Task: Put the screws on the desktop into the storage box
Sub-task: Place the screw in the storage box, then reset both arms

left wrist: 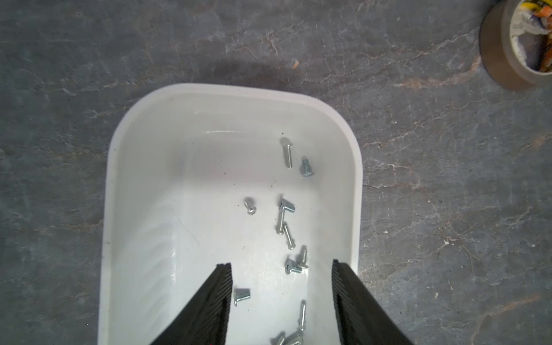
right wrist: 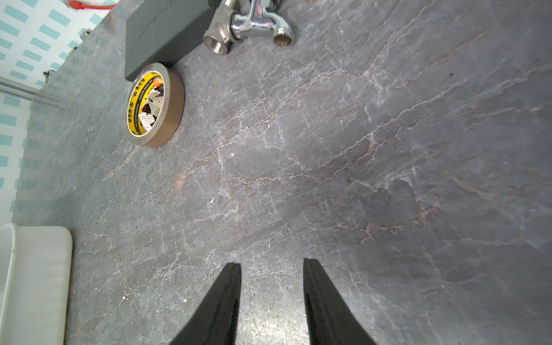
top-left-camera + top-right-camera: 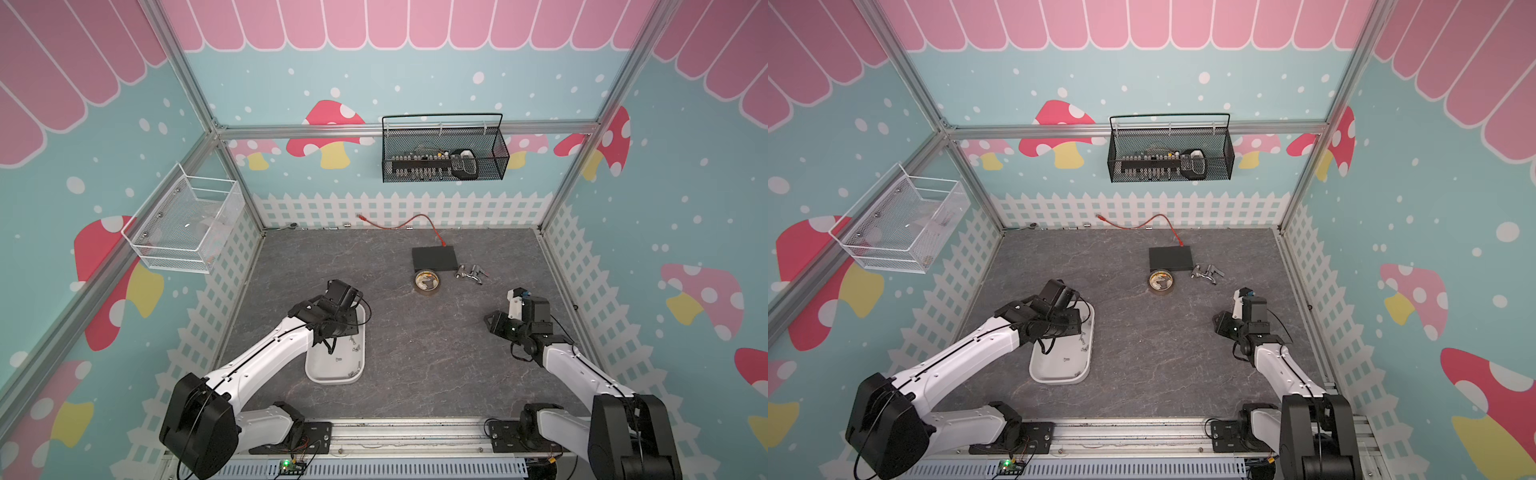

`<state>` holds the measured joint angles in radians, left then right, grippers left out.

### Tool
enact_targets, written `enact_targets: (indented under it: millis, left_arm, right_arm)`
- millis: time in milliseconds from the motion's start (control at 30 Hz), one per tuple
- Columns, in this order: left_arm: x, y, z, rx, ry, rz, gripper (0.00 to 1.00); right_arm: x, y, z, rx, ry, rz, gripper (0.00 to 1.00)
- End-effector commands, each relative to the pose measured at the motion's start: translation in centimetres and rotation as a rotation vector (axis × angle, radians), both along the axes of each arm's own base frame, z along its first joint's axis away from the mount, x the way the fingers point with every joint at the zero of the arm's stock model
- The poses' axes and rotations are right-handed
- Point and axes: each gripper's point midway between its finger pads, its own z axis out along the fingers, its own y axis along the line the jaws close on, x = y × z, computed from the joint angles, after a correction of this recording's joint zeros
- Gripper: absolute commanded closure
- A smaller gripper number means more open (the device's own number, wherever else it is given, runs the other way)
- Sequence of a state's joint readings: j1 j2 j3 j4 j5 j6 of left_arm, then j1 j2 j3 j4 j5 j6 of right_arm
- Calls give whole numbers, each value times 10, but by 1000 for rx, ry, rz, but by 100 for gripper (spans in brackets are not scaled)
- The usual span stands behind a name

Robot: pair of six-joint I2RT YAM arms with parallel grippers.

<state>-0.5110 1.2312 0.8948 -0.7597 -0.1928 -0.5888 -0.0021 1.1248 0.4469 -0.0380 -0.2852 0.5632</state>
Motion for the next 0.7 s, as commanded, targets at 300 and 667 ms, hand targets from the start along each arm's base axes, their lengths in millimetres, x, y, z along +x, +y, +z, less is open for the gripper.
enact_targets:
  millis: [300,667]
  left_arm:
    - [19,79,108,8,-657,353,41]
    - [-19,134,59,122,-1221,319,26]
  right_arm:
    - [17,-63,108,-395,-565,-226,51]
    - [-5,-79,86,-553,-763,-288,50]
